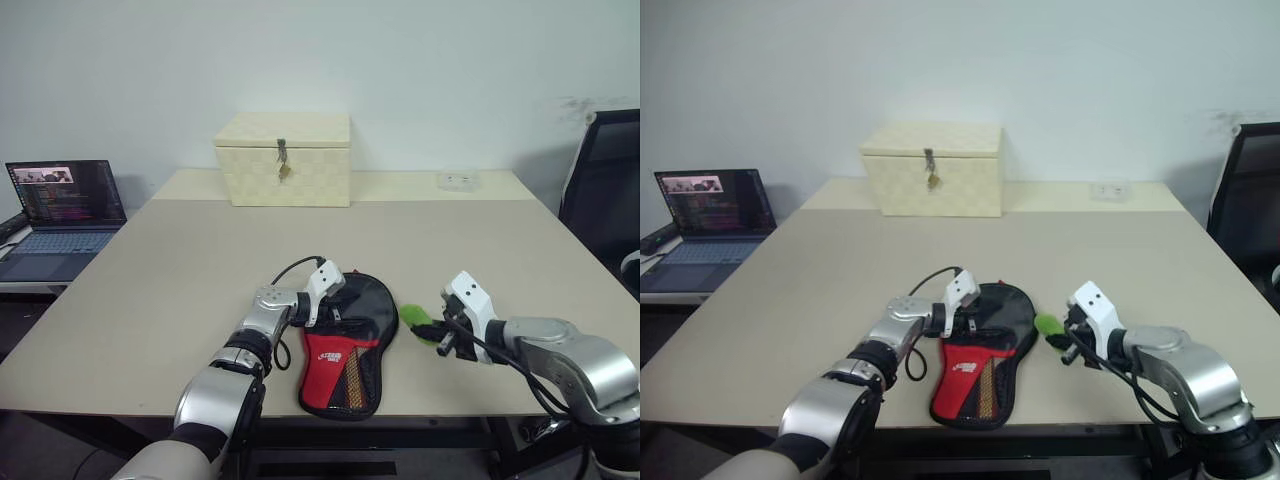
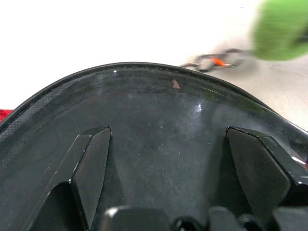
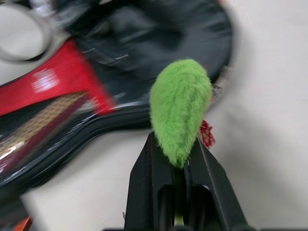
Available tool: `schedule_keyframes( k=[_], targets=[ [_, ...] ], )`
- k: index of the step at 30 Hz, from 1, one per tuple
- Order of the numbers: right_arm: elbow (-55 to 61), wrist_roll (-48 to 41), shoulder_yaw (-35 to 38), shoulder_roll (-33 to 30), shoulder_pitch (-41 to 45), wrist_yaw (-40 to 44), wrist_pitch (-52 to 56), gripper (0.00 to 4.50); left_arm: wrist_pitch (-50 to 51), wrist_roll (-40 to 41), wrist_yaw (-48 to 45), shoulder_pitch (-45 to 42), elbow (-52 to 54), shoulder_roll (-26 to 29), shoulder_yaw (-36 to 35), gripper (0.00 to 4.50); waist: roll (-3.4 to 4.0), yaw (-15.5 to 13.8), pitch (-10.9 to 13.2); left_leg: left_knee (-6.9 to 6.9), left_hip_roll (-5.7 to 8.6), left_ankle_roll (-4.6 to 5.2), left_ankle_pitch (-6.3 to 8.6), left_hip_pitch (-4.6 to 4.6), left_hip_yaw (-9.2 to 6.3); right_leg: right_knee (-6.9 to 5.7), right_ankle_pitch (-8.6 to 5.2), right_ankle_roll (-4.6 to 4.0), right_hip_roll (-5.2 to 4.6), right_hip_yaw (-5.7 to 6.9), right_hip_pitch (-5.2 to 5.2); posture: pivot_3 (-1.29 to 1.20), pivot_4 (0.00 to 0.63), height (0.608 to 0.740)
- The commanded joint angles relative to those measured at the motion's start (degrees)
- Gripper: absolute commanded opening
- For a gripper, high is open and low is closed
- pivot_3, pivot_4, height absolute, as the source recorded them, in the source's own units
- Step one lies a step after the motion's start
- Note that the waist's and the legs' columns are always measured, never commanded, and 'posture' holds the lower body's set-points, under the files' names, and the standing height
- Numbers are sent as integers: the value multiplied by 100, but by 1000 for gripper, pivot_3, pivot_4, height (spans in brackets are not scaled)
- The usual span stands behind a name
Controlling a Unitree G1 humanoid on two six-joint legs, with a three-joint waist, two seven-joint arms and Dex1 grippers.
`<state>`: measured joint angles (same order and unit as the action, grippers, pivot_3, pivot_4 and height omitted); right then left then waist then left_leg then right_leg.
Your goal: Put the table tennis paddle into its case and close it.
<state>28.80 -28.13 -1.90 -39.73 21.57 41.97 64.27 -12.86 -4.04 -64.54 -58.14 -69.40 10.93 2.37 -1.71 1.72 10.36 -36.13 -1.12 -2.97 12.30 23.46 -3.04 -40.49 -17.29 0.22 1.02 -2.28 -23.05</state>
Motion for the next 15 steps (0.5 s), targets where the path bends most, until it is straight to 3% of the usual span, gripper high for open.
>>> schedule_keyframes(
  k=[1, 7, 15],
  targets=[
    [779, -442, -102, -365, -213, 405, 61, 37, 70, -102, 71, 80, -156, -123, 141, 4177, 0, -1, 0, 0, 3, 0, 0, -1, -2, 3, -1, 1, -3, 1, 3, 0, 150, 740],
    [1373, -764, -323, -710, -606, 609, -7, 37, 57, -118, 199, 62, -177, -162, 169, 4177, -1, 0, 0, 8, 9, 7, 5, -53, -19, 53, -1, 16, -9, 8, 85, 0, 150, 740],
    [1872, -1259, -398, -771, -1101, 586, 69, 37, 54, -129, 418, 15, -193, -232, 163, 4177, -2, -9, -1, 6, 27, 10, 7, -51, -19, 63, -2, 34, -28, 9, 91, 0, 150, 740]
  ],
)
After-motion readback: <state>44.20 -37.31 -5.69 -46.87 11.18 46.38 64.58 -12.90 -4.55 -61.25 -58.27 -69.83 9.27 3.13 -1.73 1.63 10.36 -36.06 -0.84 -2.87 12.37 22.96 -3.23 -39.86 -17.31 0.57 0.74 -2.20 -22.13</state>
